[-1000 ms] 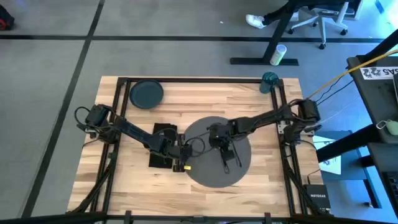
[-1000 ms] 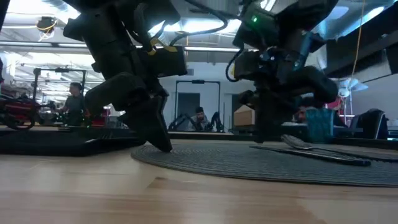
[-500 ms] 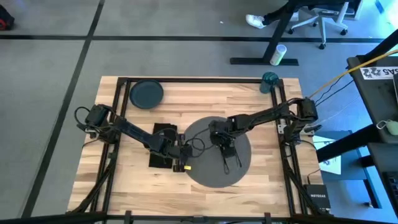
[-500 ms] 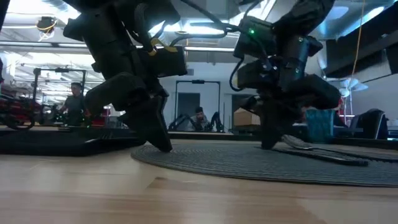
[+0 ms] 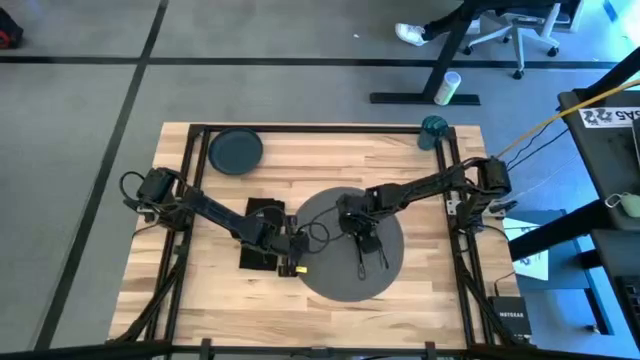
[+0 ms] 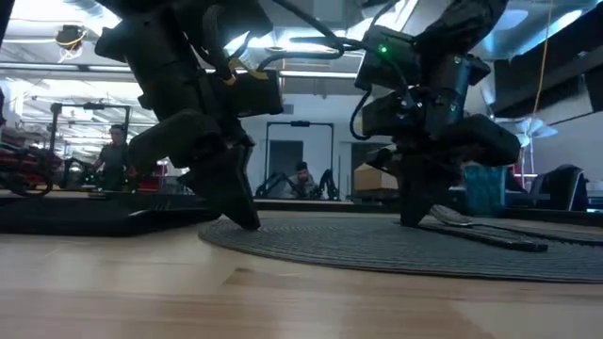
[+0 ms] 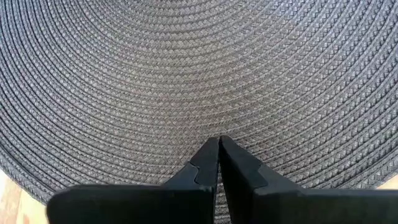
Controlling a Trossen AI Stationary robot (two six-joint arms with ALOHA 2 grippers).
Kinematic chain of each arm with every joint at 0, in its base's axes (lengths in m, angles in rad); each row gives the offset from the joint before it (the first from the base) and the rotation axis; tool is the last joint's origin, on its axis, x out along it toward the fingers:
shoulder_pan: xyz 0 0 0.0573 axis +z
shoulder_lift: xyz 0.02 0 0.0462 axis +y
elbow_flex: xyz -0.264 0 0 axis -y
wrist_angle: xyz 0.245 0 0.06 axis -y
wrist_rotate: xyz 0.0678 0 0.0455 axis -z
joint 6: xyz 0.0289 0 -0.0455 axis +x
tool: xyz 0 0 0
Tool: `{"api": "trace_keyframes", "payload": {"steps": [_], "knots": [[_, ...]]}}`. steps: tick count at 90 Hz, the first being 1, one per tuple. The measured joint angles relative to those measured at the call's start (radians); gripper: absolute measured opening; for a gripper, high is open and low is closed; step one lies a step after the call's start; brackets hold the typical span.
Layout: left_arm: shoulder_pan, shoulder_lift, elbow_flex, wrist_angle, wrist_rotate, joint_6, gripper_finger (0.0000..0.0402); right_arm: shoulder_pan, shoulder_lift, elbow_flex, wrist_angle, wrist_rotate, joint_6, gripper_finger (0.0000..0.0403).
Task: Set table place
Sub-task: Put the black knife on the gray table mat, then put the dark blue plate on the gray table mat
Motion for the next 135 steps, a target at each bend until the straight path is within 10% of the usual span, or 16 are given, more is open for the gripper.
{"api": "trace_keyframes", "payload": {"steps": [33, 61, 84, 135], "knots": [[0.000, -0.069, -0.005, -0.045, 0.012, 0.037, 0.0000, 0.000, -0.001, 0.033, 0.012, 0.027, -0.028, 0.0000], [0.050, -0.239, 0.082, -0.430, -0.140, 0.016, 0.0000, 0.000, -0.002, 0.102, 0.010, 0.032, -0.080, 0.0000], [0.306, -0.275, 0.094, -0.766, -0.203, -0.082, 0.0000, 0.002, -0.002, 0.197, -0.088, 0.086, -0.088, 0.0000], [0.763, -0.254, -0.018, -0.673, -0.197, 0.236, 0.0062, 0.001, -0.002, 0.277, -0.195, 0.153, -0.138, 0.0066]]}}
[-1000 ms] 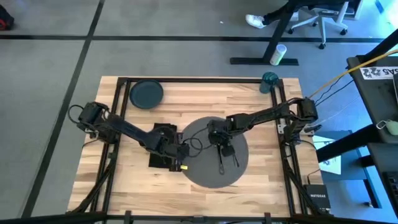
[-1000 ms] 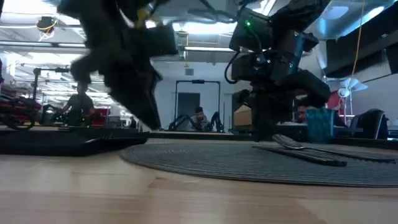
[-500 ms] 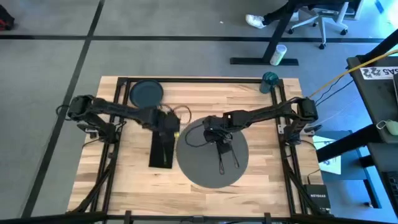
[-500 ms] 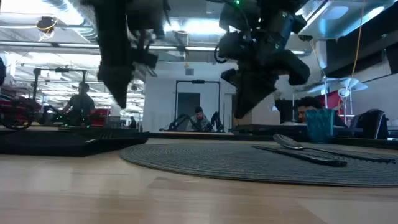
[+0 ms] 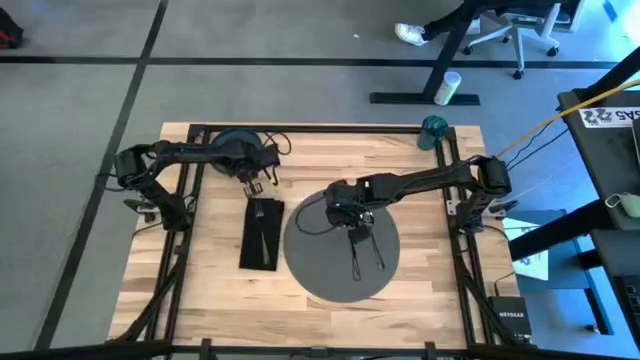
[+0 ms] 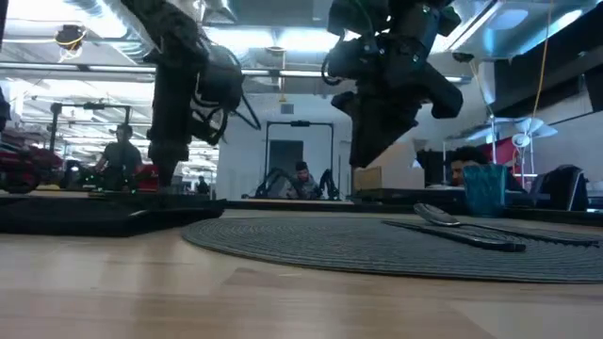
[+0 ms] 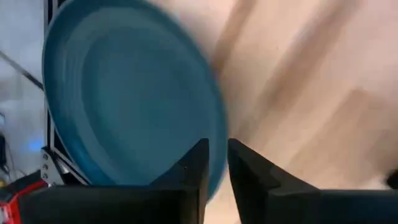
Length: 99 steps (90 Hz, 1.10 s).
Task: Set table place
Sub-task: Put the dark blue plate on the gray table mat
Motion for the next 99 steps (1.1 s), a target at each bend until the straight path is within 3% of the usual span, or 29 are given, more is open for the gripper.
{"api": "trace_keyframes", "payload": {"steps": [16, 29, 48, 78, 99], "knots": [[0.058, 0.000, -0.035, 0.112, 0.083, 0.044, 0.0097, 0.000, 0.000, 0.000, -0.002, 0.000, 0.000, 0.0074], [0.084, 0.000, -0.065, 0.183, 0.085, 0.060, 0.0114, 0.000, 0.000, 0.000, -0.002, 0.000, 0.000, 0.0074], [0.115, 0.000, -0.066, 0.194, 0.075, 0.072, 0.0116, 0.000, 0.000, 0.000, -0.003, 0.000, -0.002, 0.0074], [0.069, 0.000, -0.066, 0.077, 0.036, 0.017, 0.0116, -0.001, 0.000, 0.000, -0.005, 0.000, -0.014, 0.0074], [0.113, 0.005, -0.066, 0.137, 0.019, 0.037, 0.0116, -0.001, 0.000, 0.000, -0.006, 0.000, -0.014, 0.0074]]}}
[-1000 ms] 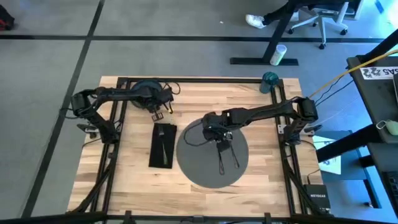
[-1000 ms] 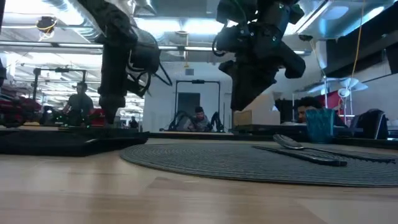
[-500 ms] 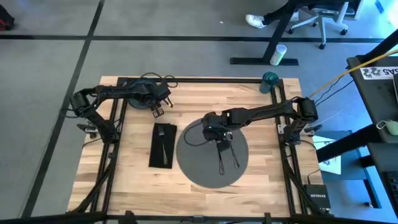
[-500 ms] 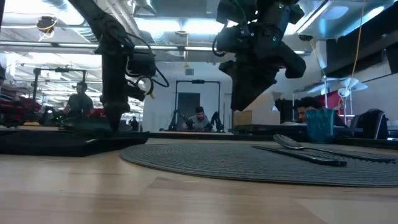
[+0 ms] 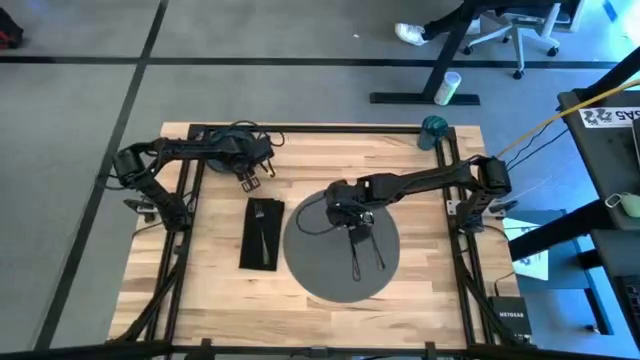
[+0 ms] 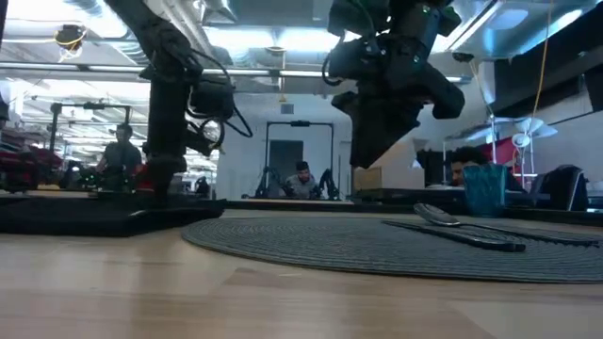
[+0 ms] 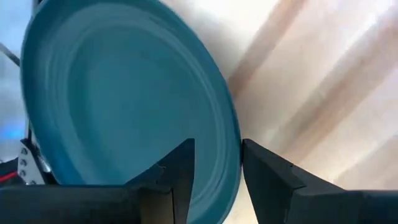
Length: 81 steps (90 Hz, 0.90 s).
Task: Set table place
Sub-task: Put the dark blue plate on the gray table mat
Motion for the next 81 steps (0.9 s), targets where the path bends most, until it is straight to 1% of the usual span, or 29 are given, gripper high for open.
{"api": "trace_keyframes", "payload": {"steps": [7, 17, 29, 36, 43, 53, 57, 69, 81], "knots": [[0.016, 0.017, 0.000, 0.030, 0.009, 0.005, 0.0116, 0.000, 0.000, 0.000, -0.003, 0.000, 0.000, 0.0074], [0.025, 0.059, 0.000, 0.039, 0.011, 0.036, 0.0116, 0.000, 0.000, 0.000, -0.005, 0.000, 0.000, 0.0074], [0.021, 0.113, 0.003, 0.036, 0.012, 0.034, 0.0113, 0.000, 0.000, 0.000, -0.008, 0.001, -0.001, 0.0074], [0.010, 0.135, 0.005, 0.035, 0.005, 0.039, 0.0098, 0.000, 0.000, 0.000, -0.019, 0.001, -0.003, 0.0074], [-0.010, 0.138, 0.004, 0.035, -0.006, 0.053, 0.0071, 0.000, 0.000, 0.000, -0.030, 0.007, -0.003, 0.0074], [-0.064, 0.116, 0.000, 0.022, -0.056, 0.056, 0.0022, 0.000, 0.000, 0.000, -0.059, 0.008, -0.003, 0.0074], [-0.085, 0.094, 0.000, 0.014, -0.063, 0.052, 0.0011, 0.000, 0.000, 0.000, -0.073, 0.008, -0.003, 0.0074], [-0.165, 0.021, 0.000, 0.007, -0.057, 0.059, 0.0004, 0.000, -0.015, -0.002, -0.109, 0.008, -0.003, 0.0074], [-0.256, -0.060, 0.000, 0.007, -0.051, 0.058, 0.0002, 0.000, -0.072, -0.002, -0.131, 0.028, -0.002, 0.0074]]}}
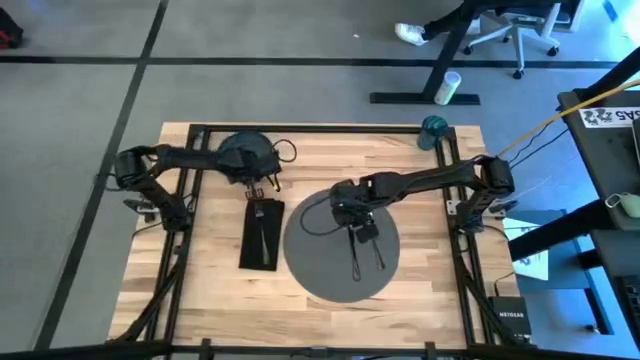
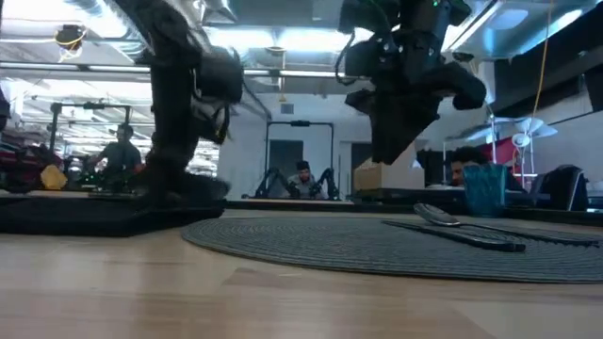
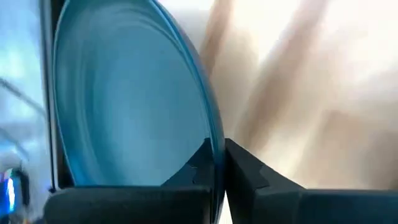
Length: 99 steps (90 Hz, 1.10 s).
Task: Set table place
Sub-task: Put the dark blue plate on the gray table mat
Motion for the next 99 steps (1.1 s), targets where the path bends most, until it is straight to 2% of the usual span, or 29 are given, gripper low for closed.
{"api": "trace_keyframes", "payload": {"steps": [18, 31, 52, 65, 81, 99], "knots": [[-0.161, -0.066, 0.000, -0.006, -0.004, -0.010, 0.0001, -0.020, -0.142, 0.000, -0.047, 0.067, 0.027, 0.0074], [-0.287, -0.067, 0.014, -0.008, -0.004, -0.039, 0.0001, -0.064, -0.247, 0.000, -0.113, 0.092, 0.062, 0.0074], [-0.460, -0.059, 0.087, 0.013, 0.022, -0.106, 0.0000, -0.124, -0.345, 0.001, -0.200, 0.109, 0.087, 0.0074], [-0.551, -0.005, 0.159, 0.014, 0.046, -0.132, 0.0000, -0.140, -0.366, 0.001, -0.222, 0.112, 0.087, 0.0074], [-0.660, 0.121, 0.279, 0.031, 0.050, -0.105, 0.0000, -0.140, -0.365, 0.001, -0.241, 0.119, 0.086, 0.0074], [-0.722, 0.263, 0.413, 0.043, 0.062, -0.080, 0.0000, -0.139, -0.365, 0.001, -0.240, 0.123, 0.085, 0.0074]]}}
